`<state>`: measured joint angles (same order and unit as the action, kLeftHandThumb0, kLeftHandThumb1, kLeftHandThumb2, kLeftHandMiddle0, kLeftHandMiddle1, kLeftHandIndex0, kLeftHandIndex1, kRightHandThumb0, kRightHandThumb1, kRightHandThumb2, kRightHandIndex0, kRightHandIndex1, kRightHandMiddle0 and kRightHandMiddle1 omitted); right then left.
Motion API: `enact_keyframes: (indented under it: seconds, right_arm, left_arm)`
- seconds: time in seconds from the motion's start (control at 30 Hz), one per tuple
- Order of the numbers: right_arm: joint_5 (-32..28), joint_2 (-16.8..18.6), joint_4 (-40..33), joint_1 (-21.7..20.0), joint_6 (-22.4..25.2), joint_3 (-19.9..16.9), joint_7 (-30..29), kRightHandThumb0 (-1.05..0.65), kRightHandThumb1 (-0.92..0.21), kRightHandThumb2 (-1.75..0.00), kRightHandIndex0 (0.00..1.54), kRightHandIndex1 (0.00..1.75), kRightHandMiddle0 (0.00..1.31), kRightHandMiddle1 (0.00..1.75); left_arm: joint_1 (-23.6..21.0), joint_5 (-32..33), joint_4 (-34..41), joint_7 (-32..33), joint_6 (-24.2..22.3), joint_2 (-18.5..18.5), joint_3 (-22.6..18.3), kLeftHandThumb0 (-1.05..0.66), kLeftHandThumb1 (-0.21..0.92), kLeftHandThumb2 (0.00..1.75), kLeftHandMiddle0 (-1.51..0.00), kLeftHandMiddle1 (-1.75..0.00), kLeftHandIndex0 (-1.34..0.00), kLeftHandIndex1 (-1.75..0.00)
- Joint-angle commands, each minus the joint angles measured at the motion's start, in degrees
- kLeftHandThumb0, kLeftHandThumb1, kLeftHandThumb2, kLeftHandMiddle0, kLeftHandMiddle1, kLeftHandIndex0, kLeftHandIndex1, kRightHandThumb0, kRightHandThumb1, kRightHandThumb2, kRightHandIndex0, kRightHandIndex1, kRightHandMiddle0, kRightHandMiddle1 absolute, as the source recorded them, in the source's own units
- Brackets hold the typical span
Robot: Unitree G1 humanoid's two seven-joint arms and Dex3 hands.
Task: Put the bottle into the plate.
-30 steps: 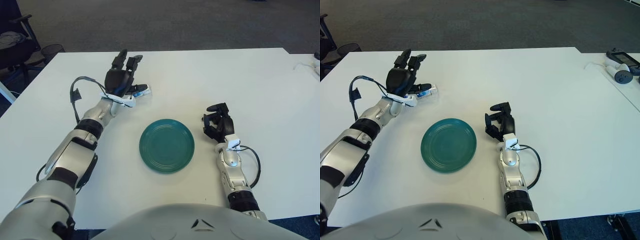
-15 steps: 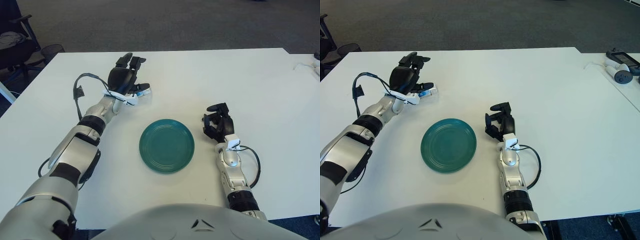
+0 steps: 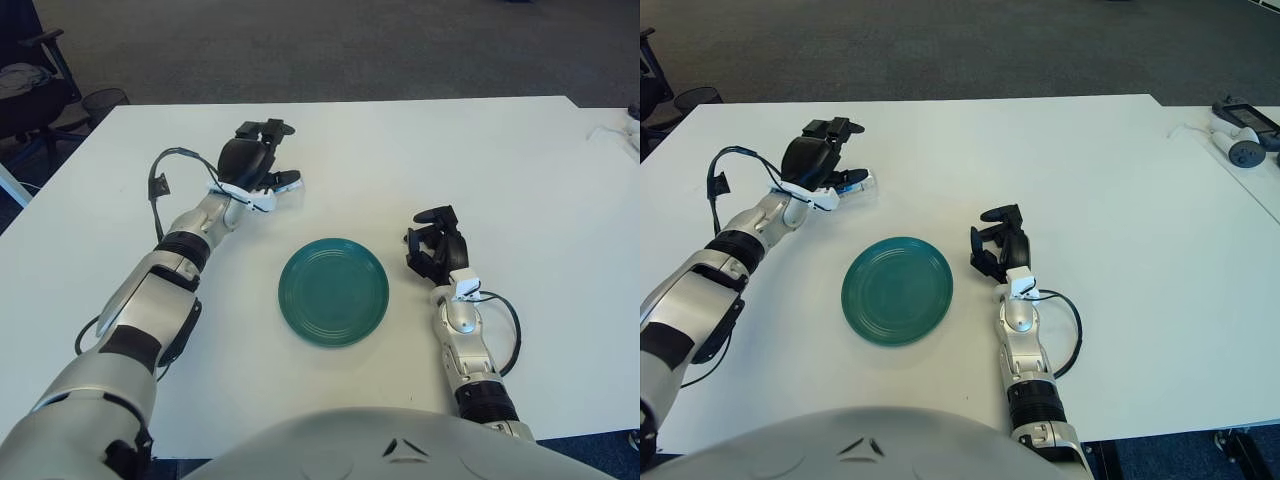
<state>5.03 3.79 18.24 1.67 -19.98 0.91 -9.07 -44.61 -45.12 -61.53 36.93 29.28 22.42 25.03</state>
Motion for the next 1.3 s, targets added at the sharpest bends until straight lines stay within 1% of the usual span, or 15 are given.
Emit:
enact_keyframes:
  seconds: [0.0, 0.17, 0.4, 0.57, 0.67, 0.73, 0.83, 0.93, 1.03, 1.13, 1.27]
  right_arm:
    - [-0.9, 0.7, 5.3, 3.5, 3.2, -0.2, 0.4, 0.00, -0.66, -0.86, 0.44, 1.60, 0.16, 1.75]
    - [-0.8, 0.6, 5.3, 3.6, 2.8, -0.2, 0.6, 0.00, -0.64, -0.89, 0.45, 1.62, 0.17, 1.75]
    - [-0.5, 0.5, 5.5, 3.5, 2.9, -0.1, 0.7, 0.00, -0.64, -0.89, 0.46, 1.60, 0.18, 1.75]
    - [-0.5, 0.5, 5.5, 3.5, 3.3, -0.1, 0.8, 0.00, -0.68, -0.81, 0.45, 1.52, 0.21, 1.75]
    - [-0.6, 0.5, 5.7, 3.4, 3.3, -0.2, 0.9, 0.00, -0.69, -0.78, 0.44, 1.49, 0.22, 1.75]
    - [-0.8, 0.6, 5.8, 3.4, 3.1, -0.3, 0.9, 0.00, -0.69, -0.78, 0.44, 1.49, 0.23, 1.75]
    - [-1.1, 0.7, 6.0, 3.4, 2.7, -0.4, 1.2, 0.00, -0.67, -0.81, 0.45, 1.51, 0.22, 1.75]
    - [-1.6, 0.8, 6.5, 3.3, 1.8, -0.6, 1.6, 0.00, -0.65, -0.85, 0.46, 1.54, 0.21, 1.75]
    - [-1.7, 0.8, 6.8, 3.1, 1.3, -0.7, 1.7, 0.00, -0.63, -0.89, 0.47, 1.56, 0.21, 1.75]
    - [-1.5, 0.8, 7.3, 3.2, 0.9, -0.7, 1.5, 0.00, -0.62, -0.91, 0.48, 1.57, 0.21, 1.75]
    - [-1.6, 0.9, 7.4, 3.2, 0.9, -0.7, 1.4, 0.00, -0.61, -0.92, 0.48, 1.57, 0.21, 1.75]
  left_arm:
    - [-1.6, 0.8, 0.2, -1.8, 0.7, 1.5, 0.1, -1.01, 0.92, 0.78, -0.43, -0.60, -0.20, -1.22]
    - [-1.2, 0.8, 1.2, -2.8, 1.2, 2.2, 0.0, -1.02, 0.92, 0.86, -0.43, -0.61, -0.18, -1.20]
    - [-0.8, 0.5, 2.3, -2.9, 1.3, 2.8, 0.0, -1.02, 0.92, 0.89, -0.44, -0.61, -0.16, -1.19]
    - [-0.6, -0.9, 3.5, -1.8, 0.5, 3.5, 0.8, -1.01, 0.92, 0.89, -0.48, -0.64, -0.16, -1.19]
    - [-0.5, -3.0, 4.8, -0.6, -1.3, 4.1, 1.8, -1.00, 0.92, 0.89, -0.51, -0.70, -0.18, -1.20]
    - [-0.4, -4.2, 5.4, 0.1, -2.5, 4.3, 2.5, -1.00, 0.92, 0.89, -0.53, -0.77, -0.20, -1.21]
    - [-0.3, -5.5, 6.1, 0.9, -4.2, 4.6, 3.2, -0.99, 0.92, 0.89, -0.55, -0.86, -0.22, -1.22]
    - [0.1, -7.5, 7.2, 2.4, -7.4, 4.7, 4.2, -0.98, 0.92, 0.89, -0.57, -0.97, -0.24, -1.24]
    - [0.3, -8.4, 7.8, 2.9, -9.5, 4.7, 4.7, -0.97, 0.92, 0.90, -0.59, -1.04, -0.27, -1.25]
    - [0.7, -9.2, 8.6, 2.5, -11.6, 4.9, 5.2, -0.97, 0.92, 0.91, -0.59, -1.07, -0.30, -1.27]
    - [1.1, -9.5, 9.3, 1.8, -13.1, 5.0, 5.6, -0.96, 0.92, 0.93, -0.58, -1.07, -0.31, -1.27]
